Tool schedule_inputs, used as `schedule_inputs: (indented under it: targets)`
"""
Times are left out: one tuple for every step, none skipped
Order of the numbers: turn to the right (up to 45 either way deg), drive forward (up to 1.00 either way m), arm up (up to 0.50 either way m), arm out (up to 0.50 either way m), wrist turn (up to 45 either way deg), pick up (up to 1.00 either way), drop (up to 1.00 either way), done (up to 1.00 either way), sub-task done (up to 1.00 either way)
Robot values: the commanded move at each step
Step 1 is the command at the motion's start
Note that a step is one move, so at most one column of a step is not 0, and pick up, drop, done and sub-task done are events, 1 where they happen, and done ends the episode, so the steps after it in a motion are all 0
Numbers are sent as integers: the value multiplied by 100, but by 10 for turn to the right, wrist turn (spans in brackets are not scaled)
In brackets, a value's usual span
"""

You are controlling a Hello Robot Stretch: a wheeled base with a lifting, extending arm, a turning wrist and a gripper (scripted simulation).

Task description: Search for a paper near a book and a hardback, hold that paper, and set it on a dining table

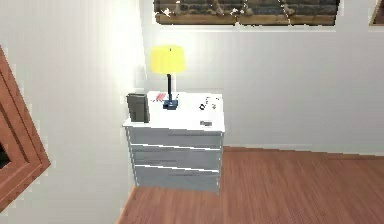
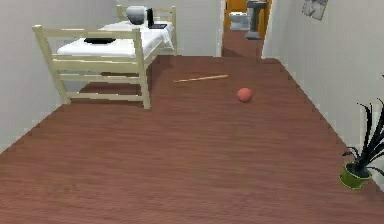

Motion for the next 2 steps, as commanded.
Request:
schedule_inputs:
  targets:
    - [150, 0, 0, 0, 0, 0, 0, 0, 0]
    - [0, 70, 0, 0, 0, 0, 0, 0, 0]
